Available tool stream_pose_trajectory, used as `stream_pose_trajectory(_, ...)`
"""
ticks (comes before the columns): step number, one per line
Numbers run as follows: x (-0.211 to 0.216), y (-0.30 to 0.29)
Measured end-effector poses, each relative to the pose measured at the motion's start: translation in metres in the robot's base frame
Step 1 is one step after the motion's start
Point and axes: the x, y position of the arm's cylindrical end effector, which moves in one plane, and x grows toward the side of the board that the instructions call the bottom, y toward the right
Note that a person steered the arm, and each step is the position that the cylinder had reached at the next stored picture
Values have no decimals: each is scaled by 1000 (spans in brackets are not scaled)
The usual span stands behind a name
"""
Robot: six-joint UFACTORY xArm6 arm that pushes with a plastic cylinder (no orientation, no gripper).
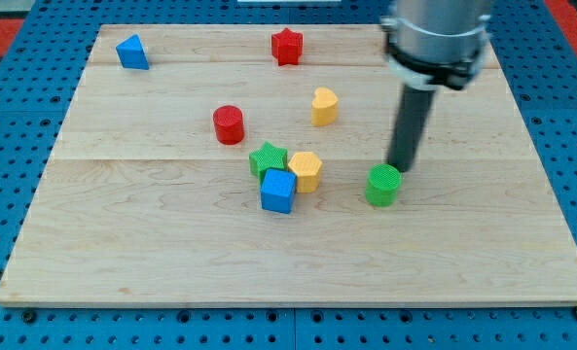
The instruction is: Place the blue cube right to the red star
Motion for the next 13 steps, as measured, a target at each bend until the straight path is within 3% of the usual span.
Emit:
stream_pose_trajectory(1,56,6)
stream_pose_trajectory(2,119,-66)
stream_pose_trajectory(3,99,-137)
stream_pose_trajectory(4,62,-168)
stream_pose_trajectory(6,5,-176)
stream_pose_trajectory(7,10,-250)
stream_pose_trajectory(8,-6,-236)
stream_pose_trajectory(9,-13,-164)
stream_pose_trajectory(10,-35,-128)
stream_pose_trajectory(12,-79,-80)
stream_pose_trajectory(13,-75,-48)
